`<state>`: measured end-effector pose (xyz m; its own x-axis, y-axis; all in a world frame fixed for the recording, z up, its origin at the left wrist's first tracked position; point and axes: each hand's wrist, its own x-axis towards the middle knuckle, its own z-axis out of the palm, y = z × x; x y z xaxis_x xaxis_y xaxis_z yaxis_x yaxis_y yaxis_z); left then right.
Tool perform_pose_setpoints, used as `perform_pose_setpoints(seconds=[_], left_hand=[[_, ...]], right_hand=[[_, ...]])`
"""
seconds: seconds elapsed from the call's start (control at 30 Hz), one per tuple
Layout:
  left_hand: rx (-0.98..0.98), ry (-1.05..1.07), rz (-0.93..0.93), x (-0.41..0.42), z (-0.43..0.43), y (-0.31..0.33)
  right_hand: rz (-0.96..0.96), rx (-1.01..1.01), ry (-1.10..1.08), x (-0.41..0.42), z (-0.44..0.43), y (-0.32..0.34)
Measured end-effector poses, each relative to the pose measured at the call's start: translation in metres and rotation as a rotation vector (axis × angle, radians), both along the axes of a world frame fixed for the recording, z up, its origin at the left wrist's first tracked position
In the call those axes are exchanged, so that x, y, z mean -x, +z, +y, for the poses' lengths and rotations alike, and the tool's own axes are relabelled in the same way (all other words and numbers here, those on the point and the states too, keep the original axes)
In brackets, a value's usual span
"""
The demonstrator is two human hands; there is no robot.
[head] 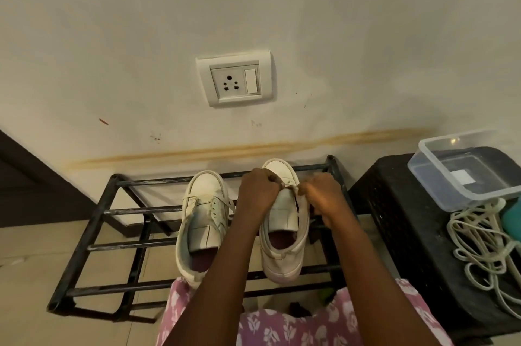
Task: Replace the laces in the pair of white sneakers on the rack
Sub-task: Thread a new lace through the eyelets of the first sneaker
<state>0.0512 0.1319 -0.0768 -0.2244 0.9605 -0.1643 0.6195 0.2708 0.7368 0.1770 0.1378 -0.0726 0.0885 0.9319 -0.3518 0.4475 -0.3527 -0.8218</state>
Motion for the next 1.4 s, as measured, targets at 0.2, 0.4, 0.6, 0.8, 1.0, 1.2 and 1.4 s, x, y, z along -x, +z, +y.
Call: perform_pose_setpoints(seconds=[0.2,0.4,0.6,0.8,1.0,1.2,1.4], left_hand=[[0.009,-0.074,0.063,-0.006,0.000,-0.002],[0.021,-0.061,0.152,-0.017,-0.003,-0.002],[0.010,0.003,0.231,-0.025,-0.004,-0.006],[0.021,0.000,0.212,-0.025,-0.004,-0.007],[0.019,0.024,0.156,-0.023,-0.002,-0.011],[0.043,-0.025,0.115,-0.020,0.001,-0.012],[0.026,-0.009,0.133,-0.017,-0.004,-0.009]], right_hand=[[0.219,0.084,-0.066,-0.007,-0.001,0.001],[0.282,0.099,-0.091,-0.008,0.000,-0.002],[0.316,0.096,-0.096,-0.009,0.001,-0.004],[0.373,0.117,-0.122,-0.009,-0.001,-0.004],[0.518,0.219,-0.247,-0.010,0.000,-0.013],[0.569,0.251,-0.319,-0.005,0.003,-0.020],[0.799,0.205,-0.563,-0.040,0.007,-0.014]])
